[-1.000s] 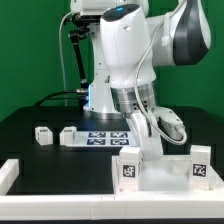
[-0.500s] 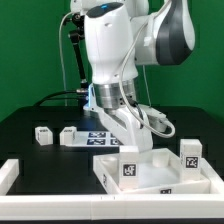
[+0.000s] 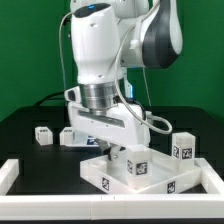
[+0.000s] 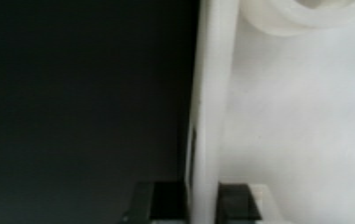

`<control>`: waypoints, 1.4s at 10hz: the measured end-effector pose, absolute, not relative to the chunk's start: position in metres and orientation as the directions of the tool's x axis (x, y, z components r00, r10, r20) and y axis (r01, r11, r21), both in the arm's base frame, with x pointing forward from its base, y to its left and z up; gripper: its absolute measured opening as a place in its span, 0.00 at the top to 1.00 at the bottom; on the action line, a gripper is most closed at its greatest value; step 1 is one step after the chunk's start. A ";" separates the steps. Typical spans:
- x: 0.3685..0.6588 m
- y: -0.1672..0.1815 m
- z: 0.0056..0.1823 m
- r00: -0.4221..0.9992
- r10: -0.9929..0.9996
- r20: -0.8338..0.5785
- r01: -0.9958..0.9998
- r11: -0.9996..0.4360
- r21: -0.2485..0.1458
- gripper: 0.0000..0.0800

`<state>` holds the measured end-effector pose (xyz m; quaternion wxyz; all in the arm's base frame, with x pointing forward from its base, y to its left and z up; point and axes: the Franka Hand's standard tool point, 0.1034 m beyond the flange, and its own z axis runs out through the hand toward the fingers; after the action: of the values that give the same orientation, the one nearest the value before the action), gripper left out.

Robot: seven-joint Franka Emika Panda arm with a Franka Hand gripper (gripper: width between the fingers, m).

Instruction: Assemble square table

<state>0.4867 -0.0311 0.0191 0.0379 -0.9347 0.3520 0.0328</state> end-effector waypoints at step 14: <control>0.552 -0.037 0.028 0.767 0.642 0.010 0.641 -0.766 0.043 0.92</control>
Offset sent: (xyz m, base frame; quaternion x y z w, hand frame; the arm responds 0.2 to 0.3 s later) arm 0.0000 0.0000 0.0000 0.0000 0.0000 -0.1938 0.9810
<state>0.5515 -0.0375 0.0284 -0.0187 -0.9396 -0.3415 -0.0122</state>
